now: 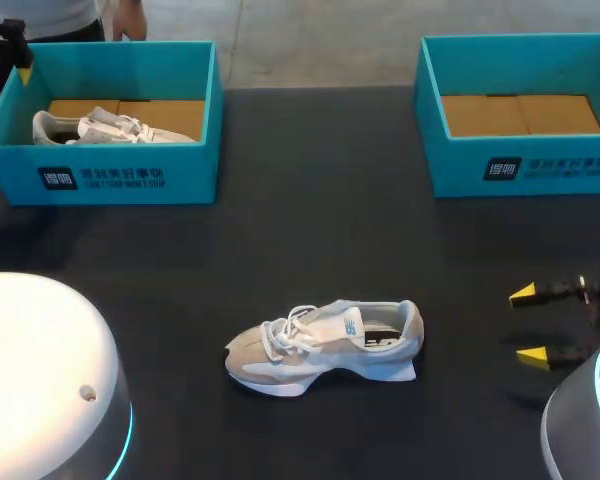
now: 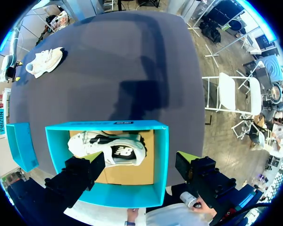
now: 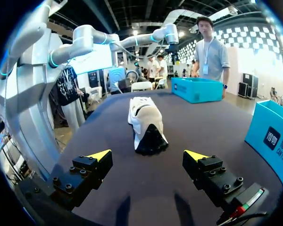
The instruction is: Take the shoe out of the shoebox, open the shoe tongue, remove and reinsert the insole, then place the shoe into the shoebox
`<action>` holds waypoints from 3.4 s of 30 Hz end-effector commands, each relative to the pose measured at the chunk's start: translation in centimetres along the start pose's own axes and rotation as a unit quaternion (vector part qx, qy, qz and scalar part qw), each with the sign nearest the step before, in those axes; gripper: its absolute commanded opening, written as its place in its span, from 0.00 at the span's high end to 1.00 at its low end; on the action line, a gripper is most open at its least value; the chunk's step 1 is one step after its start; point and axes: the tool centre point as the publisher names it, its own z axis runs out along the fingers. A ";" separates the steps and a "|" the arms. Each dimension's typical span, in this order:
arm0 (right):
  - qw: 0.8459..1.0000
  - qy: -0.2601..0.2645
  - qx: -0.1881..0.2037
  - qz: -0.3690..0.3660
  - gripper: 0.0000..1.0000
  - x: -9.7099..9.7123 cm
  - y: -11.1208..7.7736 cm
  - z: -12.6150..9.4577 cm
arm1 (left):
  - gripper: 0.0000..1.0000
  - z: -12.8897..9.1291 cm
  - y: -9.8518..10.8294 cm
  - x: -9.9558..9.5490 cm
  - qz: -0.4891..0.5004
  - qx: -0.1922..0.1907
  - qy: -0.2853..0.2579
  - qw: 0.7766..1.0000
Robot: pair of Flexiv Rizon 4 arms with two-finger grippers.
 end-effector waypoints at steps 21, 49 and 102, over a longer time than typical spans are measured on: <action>1.000 -0.003 -0.026 0.006 0.00 0.0 0.0 6.0 | 0.00 0.0 -0.1 0.0 0.000 -0.001 0.001 1.000; 0.998 0.015 -0.058 0.007 0.00 -0.7 0.2 12.2 | 0.00 0.0 -0.1 0.0 0.000 -0.001 0.001 1.000; 0.995 0.027 -0.089 -0.033 0.00 -0.4 1.0 17.8 | 0.00 0.0 -0.1 0.0 0.000 -0.001 0.001 1.000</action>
